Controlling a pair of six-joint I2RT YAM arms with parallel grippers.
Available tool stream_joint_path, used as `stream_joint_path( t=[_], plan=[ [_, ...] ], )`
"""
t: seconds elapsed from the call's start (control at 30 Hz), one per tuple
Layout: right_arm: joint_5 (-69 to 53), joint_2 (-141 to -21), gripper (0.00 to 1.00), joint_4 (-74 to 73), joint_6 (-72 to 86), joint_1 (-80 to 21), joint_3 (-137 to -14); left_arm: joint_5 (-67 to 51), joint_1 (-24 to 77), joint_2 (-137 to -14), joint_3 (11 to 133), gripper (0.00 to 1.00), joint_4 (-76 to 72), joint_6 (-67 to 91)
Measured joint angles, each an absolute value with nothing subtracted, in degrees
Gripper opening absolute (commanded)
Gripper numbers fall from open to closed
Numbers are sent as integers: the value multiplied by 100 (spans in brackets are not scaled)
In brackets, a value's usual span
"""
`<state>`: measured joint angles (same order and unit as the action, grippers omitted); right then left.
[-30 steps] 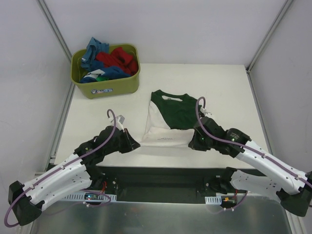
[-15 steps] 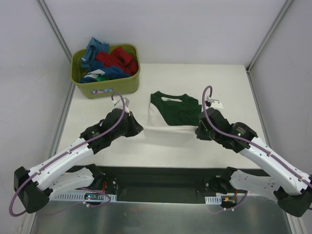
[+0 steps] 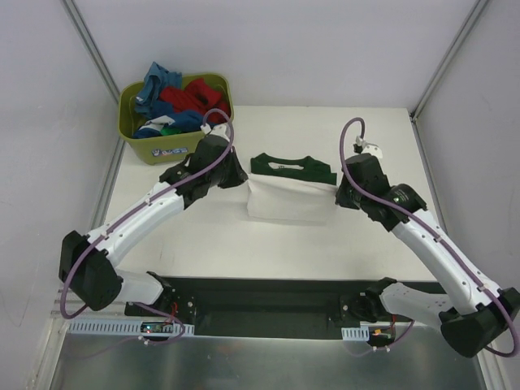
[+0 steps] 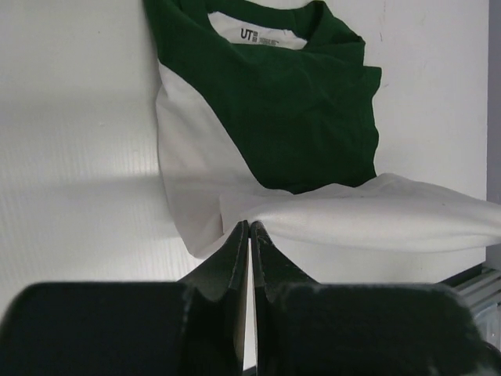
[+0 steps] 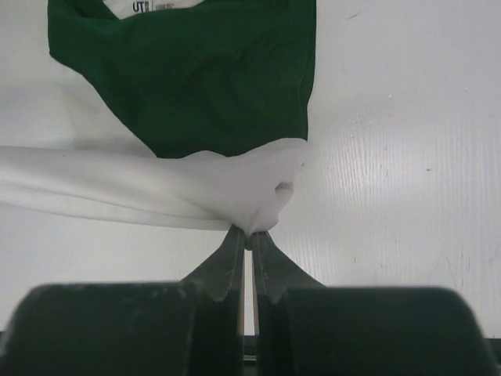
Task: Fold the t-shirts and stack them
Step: Fold the long partially folded tshirt into a neat square
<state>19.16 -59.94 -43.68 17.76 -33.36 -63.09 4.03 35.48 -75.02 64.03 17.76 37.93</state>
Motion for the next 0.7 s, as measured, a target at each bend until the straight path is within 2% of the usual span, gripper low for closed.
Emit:
stream_joint_path(
  t=[0.47, 0.63, 0.7],
  plan=[
    [797, -8062, 2, -3361, 1138, -1728, -7129, -217, 2821, -10313, 8672, 0, 1704, 3170],
    [445, -9185, 10, -2978, 1035, -1310, -7634, -248, 2676, -11362, 9581, 0, 1702, 3004],
    [325, -9703, 12, -2875, 978, -1205, -7946, -248, 2609, -11730, 9883, 10, 1699, 2963]
  ],
)
